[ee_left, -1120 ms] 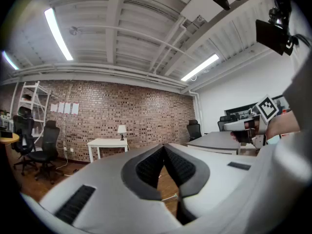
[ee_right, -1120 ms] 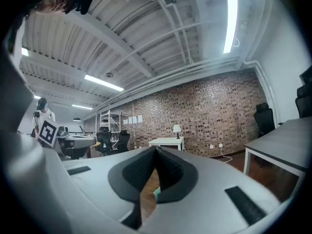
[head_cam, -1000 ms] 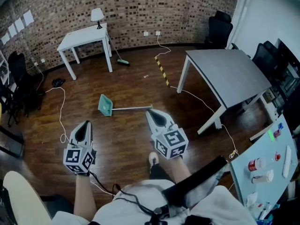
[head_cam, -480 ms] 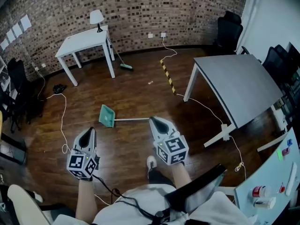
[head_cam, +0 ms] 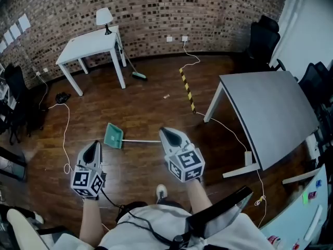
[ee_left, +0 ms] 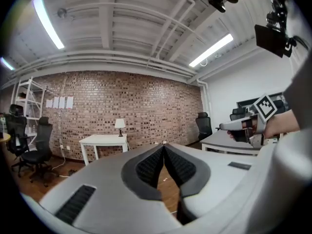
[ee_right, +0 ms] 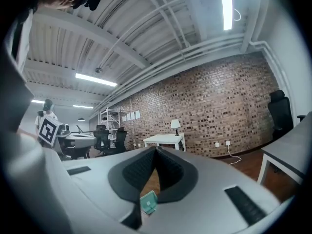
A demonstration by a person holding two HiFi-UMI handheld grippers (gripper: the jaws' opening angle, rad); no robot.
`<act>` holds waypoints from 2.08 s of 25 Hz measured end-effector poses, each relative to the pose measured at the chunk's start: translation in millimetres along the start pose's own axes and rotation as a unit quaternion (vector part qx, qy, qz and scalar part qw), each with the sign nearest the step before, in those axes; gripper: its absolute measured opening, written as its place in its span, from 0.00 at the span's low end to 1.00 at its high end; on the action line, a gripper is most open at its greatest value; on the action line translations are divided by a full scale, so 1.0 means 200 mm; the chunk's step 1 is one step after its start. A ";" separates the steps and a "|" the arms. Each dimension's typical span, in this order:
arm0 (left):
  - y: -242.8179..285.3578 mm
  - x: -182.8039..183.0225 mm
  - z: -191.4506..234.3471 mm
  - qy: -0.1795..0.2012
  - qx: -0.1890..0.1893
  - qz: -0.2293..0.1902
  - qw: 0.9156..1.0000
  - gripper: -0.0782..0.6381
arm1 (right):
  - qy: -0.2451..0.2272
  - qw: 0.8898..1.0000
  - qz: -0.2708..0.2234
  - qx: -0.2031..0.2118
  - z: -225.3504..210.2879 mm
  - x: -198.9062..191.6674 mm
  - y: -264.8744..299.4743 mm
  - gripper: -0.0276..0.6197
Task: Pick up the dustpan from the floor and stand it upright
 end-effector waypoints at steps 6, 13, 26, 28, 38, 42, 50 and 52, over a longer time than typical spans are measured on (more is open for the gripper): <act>0.15 0.00 0.04 -0.014 -0.006 0.002 1.000 0.12 | 0.010 1.000 0.012 -0.016 -0.11 -0.02 0.07 0.02; 0.23 -0.05 0.13 -0.031 -0.018 0.025 0.999 0.12 | 0.063 0.997 0.017 -0.051 -0.16 -0.07 0.11 0.02; 0.49 -0.52 0.13 -0.036 -0.102 0.065 0.992 0.15 | 0.034 0.990 0.029 -0.137 -0.17 -0.13 0.13 0.02; 0.58 -0.65 0.04 -0.040 -0.146 0.080 0.985 0.17 | 0.031 0.988 0.031 -0.148 -0.20 -0.18 0.11 0.02; 1.24 -1.48 -0.56 -0.023 -0.194 0.104 0.975 0.28 | 0.049 0.978 0.036 -0.201 -0.66 -0.81 -0.07 0.02; 1.51 -1.99 -0.82 -0.029 -0.206 0.089 0.974 0.29 | 0.026 0.980 0.026 -0.196 -0.92 -1.19 -0.10 0.02; 1.87 -3.18 -1.16 -0.039 -0.282 0.104 0.953 0.31 | 0.044 0.980 -0.007 -0.195 -1.32 -2.16 -0.08 0.02; 1.94 -3.45 -1.22 -0.037 -0.297 0.111 0.948 0.31 | 0.025 0.980 -0.008 -0.195 -1.38 -2.36 -0.06 0.02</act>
Point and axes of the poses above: the fingertips, and each gripper's own axes: y forward along the fingers, z to its left, x out of its top, the point moved 3 cm from there along -y, backward along the fingers, and after that the axes turned 5 degrees about x, right-handed, at the moved point
